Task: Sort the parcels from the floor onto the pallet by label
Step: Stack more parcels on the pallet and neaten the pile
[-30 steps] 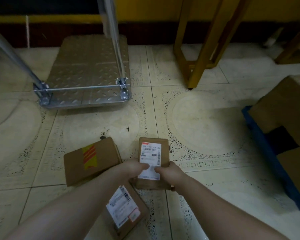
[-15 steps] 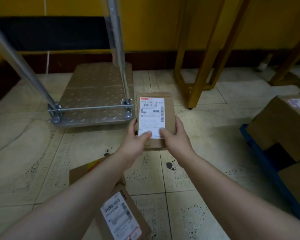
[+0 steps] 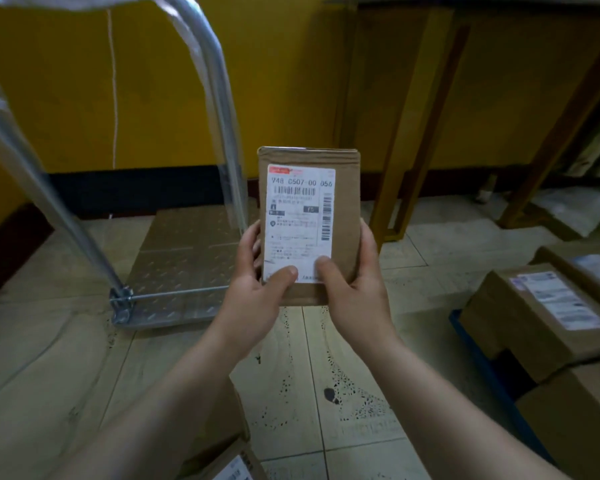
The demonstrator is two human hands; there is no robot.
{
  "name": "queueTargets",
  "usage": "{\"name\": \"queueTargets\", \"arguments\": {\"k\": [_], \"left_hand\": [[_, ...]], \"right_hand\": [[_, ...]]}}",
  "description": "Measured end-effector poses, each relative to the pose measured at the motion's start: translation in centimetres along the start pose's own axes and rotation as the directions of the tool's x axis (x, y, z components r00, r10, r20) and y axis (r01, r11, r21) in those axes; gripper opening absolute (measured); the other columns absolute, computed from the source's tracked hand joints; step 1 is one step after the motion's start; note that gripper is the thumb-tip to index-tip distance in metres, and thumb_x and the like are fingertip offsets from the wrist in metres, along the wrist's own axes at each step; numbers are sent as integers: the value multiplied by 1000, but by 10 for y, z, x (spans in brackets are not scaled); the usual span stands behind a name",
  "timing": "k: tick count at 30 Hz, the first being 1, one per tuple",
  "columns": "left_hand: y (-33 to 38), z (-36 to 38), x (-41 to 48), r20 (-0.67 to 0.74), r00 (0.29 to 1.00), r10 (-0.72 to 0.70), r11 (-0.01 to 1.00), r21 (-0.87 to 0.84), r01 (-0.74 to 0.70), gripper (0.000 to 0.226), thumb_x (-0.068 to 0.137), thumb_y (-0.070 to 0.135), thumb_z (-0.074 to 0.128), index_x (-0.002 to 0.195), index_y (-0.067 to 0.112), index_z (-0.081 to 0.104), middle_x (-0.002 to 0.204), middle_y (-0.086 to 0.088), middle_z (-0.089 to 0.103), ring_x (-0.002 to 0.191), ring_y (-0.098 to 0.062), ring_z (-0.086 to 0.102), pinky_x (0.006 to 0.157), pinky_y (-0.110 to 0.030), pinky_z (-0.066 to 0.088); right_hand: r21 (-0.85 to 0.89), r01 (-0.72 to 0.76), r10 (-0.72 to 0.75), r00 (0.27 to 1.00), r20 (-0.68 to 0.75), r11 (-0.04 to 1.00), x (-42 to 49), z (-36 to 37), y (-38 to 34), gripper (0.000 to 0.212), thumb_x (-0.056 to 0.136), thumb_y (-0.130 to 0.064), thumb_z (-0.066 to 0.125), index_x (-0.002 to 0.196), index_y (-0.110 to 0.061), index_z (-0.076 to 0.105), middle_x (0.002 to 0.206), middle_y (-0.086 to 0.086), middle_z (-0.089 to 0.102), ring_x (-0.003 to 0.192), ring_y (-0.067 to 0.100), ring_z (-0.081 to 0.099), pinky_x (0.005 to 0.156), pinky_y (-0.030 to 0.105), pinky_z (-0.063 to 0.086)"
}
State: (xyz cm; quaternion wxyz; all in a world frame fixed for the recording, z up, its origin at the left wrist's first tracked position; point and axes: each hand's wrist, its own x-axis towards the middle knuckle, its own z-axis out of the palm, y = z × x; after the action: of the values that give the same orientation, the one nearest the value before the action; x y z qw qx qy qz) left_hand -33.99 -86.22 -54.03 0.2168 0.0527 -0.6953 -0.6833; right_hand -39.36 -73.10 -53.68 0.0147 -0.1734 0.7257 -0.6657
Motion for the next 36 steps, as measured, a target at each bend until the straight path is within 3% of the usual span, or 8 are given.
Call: {"name": "queueTargets", "arguments": {"k": [11, 19, 23, 26, 29, 31, 34, 36], "left_hand": [[312, 42, 45, 102, 995, -12, 998, -54, 18, 67, 84, 16, 63, 125, 59, 34, 119, 24, 57, 116, -6, 55, 82, -24, 53], [525, 88, 20, 107, 993, -53, 998, -20, 56, 71, 73, 34, 70, 126, 59, 31, 128, 18, 51, 119, -4, 50, 81, -19, 52], [585, 107, -6, 166, 985, -39, 999, 12, 38, 67, 83, 24, 68, 120, 63, 28, 127, 15, 48, 116, -7, 50, 77, -19, 53], [611, 126, -27, 246, 968, -45, 999, 33, 38, 64, 87, 20, 66, 113, 65, 30, 119, 19, 49, 111, -7, 53, 69, -15, 52], [629, 156, -50, 329, 939, -99, 994, 68, 80, 69, 86, 24, 68, 129, 58, 26, 112, 26, 49, 105, -3, 54, 67, -14, 53], [640, 181, -67, 356, 925, -128, 991, 82, 106, 82, 82, 26, 72, 137, 56, 17, 107, 28, 46, 98, 0, 54, 64, -13, 53], [652, 223, -86, 412, 891, -194, 980, 45, 192, 88, 77, 24, 76, 139, 50, 20, 117, 14, 54, 100, -8, 61, 80, -25, 56], [655, 255, -95, 451, 864, -224, 970, 18, 243, 85, 77, 21, 77, 138, 48, 24, 114, 9, 61, 94, -7, 66, 79, -27, 56]], "right_hand": [[94, 0, 2, 1000, -16, 996, 35, -82, -301, 73, 75, -49, 61, 136, -62, 23, 136, -7, 45, 121, 15, 50, 93, 45, 50], [49, 3, -4, 1000, 17, 999, 12, -164, -505, 63, 77, -52, 55, 131, -63, 26, 133, -10, 46, 121, 16, 49, 94, 47, 49], [-1, 22, -22, 999, -49, 1000, -23, -195, -561, 54, 87, -47, 53, 132, -60, 27, 133, -10, 47, 120, 12, 50, 96, 45, 49], [-53, 44, -50, 992, -118, 998, -61, -221, -585, 43, 94, -45, 49, 124, -68, 29, 129, -16, 50, 119, 7, 51, 97, 43, 50], [-82, 18, -33, 983, -181, 996, -102, -259, -601, 40, 96, -43, 47, 111, -76, 30, 118, -28, 53, 112, 0, 54, 92, 34, 52], [-116, -10, -15, 977, -213, 993, -125, -289, -611, 37, 96, -44, 46, 118, -71, 31, 115, -30, 53, 107, -3, 56, 84, 27, 52], [-166, -46, -3, 959, -283, 985, -150, -336, -623, 32, 97, -44, 43, 113, -72, 36, 110, -27, 56, 93, -9, 60, 71, 18, 51], [-198, -72, 2, 944, -331, 978, -162, -367, -627, 33, 97, -44, 43, 123, -64, 38, 109, -26, 56, 90, -13, 58, 71, 15, 48]]}}
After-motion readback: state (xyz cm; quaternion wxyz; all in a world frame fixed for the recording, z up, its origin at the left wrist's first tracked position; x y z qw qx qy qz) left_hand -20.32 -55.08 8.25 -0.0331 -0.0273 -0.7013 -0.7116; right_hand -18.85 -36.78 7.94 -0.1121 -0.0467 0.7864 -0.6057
